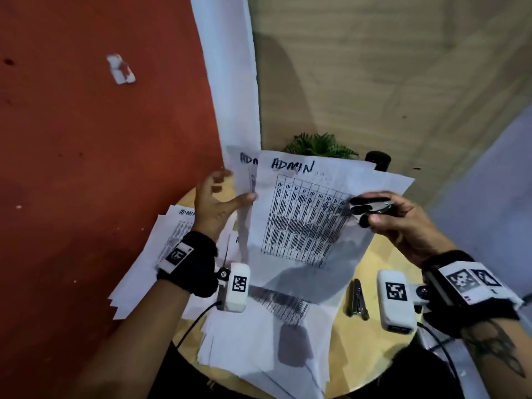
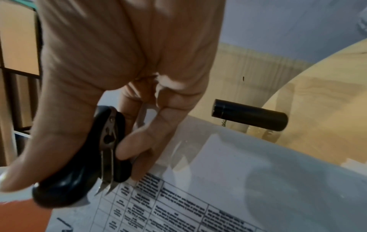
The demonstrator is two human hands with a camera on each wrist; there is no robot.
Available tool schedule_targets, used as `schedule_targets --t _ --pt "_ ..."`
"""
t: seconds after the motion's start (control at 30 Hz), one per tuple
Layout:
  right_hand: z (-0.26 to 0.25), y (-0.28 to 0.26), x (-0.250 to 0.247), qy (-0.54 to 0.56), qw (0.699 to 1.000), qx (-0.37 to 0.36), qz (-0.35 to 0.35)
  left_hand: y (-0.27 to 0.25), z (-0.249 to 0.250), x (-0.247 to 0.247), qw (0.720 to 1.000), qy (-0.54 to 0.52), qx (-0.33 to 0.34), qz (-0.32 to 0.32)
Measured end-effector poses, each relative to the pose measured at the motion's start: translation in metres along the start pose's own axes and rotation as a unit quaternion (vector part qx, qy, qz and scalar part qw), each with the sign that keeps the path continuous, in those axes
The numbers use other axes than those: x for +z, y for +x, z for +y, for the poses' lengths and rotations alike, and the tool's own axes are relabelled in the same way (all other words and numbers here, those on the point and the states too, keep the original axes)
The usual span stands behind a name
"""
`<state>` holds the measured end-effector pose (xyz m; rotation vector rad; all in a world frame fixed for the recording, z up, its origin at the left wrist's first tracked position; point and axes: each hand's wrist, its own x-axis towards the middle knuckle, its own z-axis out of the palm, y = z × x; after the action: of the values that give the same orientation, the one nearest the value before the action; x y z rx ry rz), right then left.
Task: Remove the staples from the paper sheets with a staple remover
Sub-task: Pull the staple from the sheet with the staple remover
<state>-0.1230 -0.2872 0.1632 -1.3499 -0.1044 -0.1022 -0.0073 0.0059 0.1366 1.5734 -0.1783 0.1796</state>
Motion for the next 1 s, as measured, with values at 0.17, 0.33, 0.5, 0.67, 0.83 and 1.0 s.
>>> schedule_targets --t 0.17,0.33,0.5,0.67,0.83,1.0 --pt "-0.025 -0.004 -0.001 -0.033 0.999 -0.013 -0.008 0.012 0.039 0.009 0.987 -0.106 -0.016 -0.121" --pt "-0.035 -0.006 -0.002 -0.035 0.999 -0.023 -0.001 0.012 0.068 0.018 0.976 -0.101 0.028 -0.189" --pt "-0.038 -0.011 0.0 -0.049 0.998 -0.032 0.012 0.001 0.076 0.03 0.975 -0.117 0.032 -0.188" --pt "-0.039 -0.011 0.009 -0.127 0.953 -0.181 0.209 -0.004 0.086 0.034 0.976 -0.124 0.036 -0.174" --pt "-0.051 -0.011 0.067 -0.339 0.847 -0.357 0.199 -0.014 0.094 0.039 0.976 -0.135 0.039 -0.166" --pt "-0.05 0.006 0.108 -0.451 0.788 -0.403 0.112 -0.018 0.1 0.041 0.979 -0.132 0.062 -0.146"
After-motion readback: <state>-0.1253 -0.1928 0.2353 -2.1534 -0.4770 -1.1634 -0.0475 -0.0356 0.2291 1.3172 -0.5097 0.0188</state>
